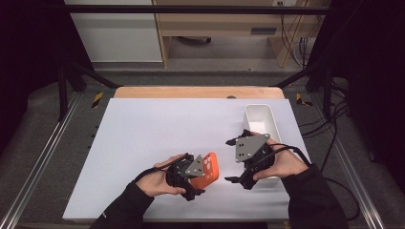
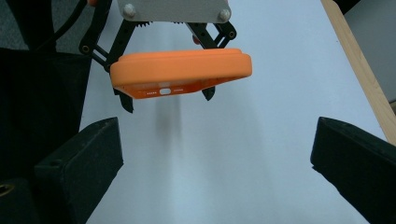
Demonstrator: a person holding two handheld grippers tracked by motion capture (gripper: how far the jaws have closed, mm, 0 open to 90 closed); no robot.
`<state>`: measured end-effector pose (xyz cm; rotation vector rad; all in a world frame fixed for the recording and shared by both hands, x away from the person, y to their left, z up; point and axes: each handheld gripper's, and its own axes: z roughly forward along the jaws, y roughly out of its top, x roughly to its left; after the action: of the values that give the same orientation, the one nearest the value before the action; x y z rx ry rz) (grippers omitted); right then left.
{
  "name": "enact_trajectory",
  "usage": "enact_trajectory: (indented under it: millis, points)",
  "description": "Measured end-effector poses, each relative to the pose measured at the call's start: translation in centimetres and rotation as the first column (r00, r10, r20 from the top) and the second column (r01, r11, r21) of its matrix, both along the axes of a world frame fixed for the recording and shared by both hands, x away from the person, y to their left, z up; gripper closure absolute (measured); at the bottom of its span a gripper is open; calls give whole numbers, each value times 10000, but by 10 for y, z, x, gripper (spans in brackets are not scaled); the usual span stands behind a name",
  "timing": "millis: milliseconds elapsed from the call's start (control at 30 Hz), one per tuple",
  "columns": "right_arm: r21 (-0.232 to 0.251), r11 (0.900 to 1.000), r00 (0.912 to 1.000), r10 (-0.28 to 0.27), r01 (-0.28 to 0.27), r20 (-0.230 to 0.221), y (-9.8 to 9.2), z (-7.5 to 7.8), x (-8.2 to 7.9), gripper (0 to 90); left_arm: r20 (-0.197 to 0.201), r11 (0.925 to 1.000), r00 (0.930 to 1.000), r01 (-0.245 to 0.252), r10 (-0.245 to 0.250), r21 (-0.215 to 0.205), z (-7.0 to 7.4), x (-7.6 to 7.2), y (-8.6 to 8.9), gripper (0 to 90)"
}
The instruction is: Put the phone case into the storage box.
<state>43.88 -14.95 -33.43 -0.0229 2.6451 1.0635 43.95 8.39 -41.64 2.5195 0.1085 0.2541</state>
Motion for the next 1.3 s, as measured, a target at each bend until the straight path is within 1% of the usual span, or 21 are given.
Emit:
enact_trajectory:
  millis: [67,100,167,233,300,367,567,633,733,767,833,900,1000,1200,1300]
  points:
    - [181,9998,10000,-92,93,-28,-2,-2,0,27,-37,9999,10000,-30,29,-121,-2,0,2,156]
    - [271,9996,10000,-56,55,33,-2,-4,0,27,-90,9999,10000,-26,25,-142,-2,0,2,156]
    - [457,9989,9999,-114,115,-21,-3,-6,-1,27,-85,9999,10000,-36,35,-150,-3,0,3,156]
    - [697,9975,9998,-155,145,129,-3,-9,-1,24,-151,9996,9999,-33,29,-292,-2,0,4,156]
    - [694,9975,9998,-124,111,181,-3,-13,-1,17,-200,9990,9998,-24,15,-435,-2,0,5,156]
    - [739,9972,9998,-116,104,154,-1,-17,-1,17,-185,9989,9998,-5,-3,-472,-2,0,5,156]
    - [1128,9935,9997,-112,135,-209,0,-26,0,15,-185,9973,9998,-33,19,-732,-2,0,7,156]
    - [1311,9913,9993,-72,120,-377,-1,-28,0,16,-262,9960,9997,-57,33,-891,-3,0,8,156]
    - [1490,9888,9986,60,20,-534,-1,-30,-1,18,-342,9949,9994,-33,-1,-1007,-3,1,9,156]
    - [1521,9884,9984,102,-16,-558,-1,-30,-2,17,-364,9938,9993,-44,4,-1111,-3,1,9,156]
    - [1652,9862,9980,131,-28,-614,-1,-31,-4,19,-460,9930,9989,-26,-29,-1178,-4,2,10,156]
    - [1755,9845,9973,186,-59,-710,0,-31,-5,19,-688,9894,9976,-14,-87,-1455,-5,3,10,156]
    - [1825,9831,9962,289,-135,-819,1,-32,-6,19,-803,9857,9966,63,-201,-1684,-6,3,10,156]
    - [1898,9817,9943,361,-164,-1006,3,-33,-6,25,-839,9811,9960,150,-317,-1930,-7,3,8,156]
    - [1942,9809,9935,352,-136,-1080,3,-32,-5,26,-803,9758,9959,222,-405,-2176,-7,2,7,156]
